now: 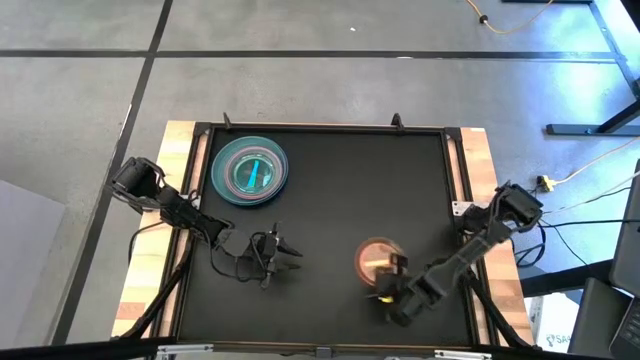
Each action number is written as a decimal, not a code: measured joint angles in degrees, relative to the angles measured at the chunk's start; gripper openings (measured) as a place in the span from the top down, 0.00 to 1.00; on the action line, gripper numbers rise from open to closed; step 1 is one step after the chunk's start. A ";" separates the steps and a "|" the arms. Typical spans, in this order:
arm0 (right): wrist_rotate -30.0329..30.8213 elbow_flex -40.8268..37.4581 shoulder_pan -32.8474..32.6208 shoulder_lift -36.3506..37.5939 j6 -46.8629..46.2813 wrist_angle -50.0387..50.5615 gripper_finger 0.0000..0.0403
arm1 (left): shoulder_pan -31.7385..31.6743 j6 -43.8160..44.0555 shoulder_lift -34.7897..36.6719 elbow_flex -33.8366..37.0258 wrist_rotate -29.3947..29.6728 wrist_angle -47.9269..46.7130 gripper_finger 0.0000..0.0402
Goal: Stack plastic plates
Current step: Stack the transparent orange plate on top of the transparent blue plate on the table
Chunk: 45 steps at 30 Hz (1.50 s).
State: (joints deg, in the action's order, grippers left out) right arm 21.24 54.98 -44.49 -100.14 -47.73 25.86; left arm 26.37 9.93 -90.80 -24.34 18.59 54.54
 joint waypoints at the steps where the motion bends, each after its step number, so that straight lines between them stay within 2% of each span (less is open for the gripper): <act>1: 0.08 0.00 1.42 0.00 3.63 -1.88 0.99 | 0.00 0.00 0.00 0.00 0.00 0.00 0.66; 6: 0.10 0.00 7.54 0.00 17.80 -11.30 0.98 | 0.00 -0.01 0.00 -0.01 0.02 0.00 0.66; 9: -2.42 0.00 10.46 -0.04 23.26 -15.60 0.98 | 0.00 -0.01 0.00 -0.02 0.01 0.00 0.66; 12: -3.29 0.04 12.92 -1.01 24.41 -19.11 0.98 | 0.00 -0.01 0.00 0.01 0.02 0.00 0.66; 18: -5.41 0.04 16.66 -3.76 22.15 -19.83 0.95 | 0.00 0.00 0.00 -0.02 0.02 0.07 0.66; 24: -5.98 0.39 17.11 -3.84 20.88 -19.90 0.74 | -0.07 -0.02 0.00 -0.02 0.01 0.07 0.66; 28: -11.75 2.07 16.94 -1.73 21.98 -18.53 0.59 | -0.22 -0.02 0.00 -0.51 0.00 -0.34 0.66; 30: -15.28 2.08 15.81 0.14 22.69 -18.44 0.53 | -0.26 -0.24 0.00 -2.41 0.02 -2.92 0.66; 32: -15.43 1.95 13.66 2.03 23.06 -18.46 0.49 | -0.41 -1.64 -0.13 -5.42 0.04 -9.00 0.66; 35: -10.96 0.85 9.04 5.00 22.57 -18.63 0.46 | -1.08 -3.81 -2.78 -11.62 -0.03 -17.80 0.66; 38: -2.04 -0.73 4.03 6.62 20.64 -18.53 0.44 | -2.03 -6.37 -7.47 -18.28 -0.04 -23.69 0.66; 45: 15.66 -5.46 -5.31 6.37 6.57 -18.80 0.44 | -4.26 -13.02 -20.46 -31.73 -1.38 -33.39 0.66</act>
State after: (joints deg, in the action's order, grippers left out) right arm 36.90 49.52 -49.79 -93.77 -41.16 7.06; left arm 22.11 -3.09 -111.26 -56.07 17.21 21.15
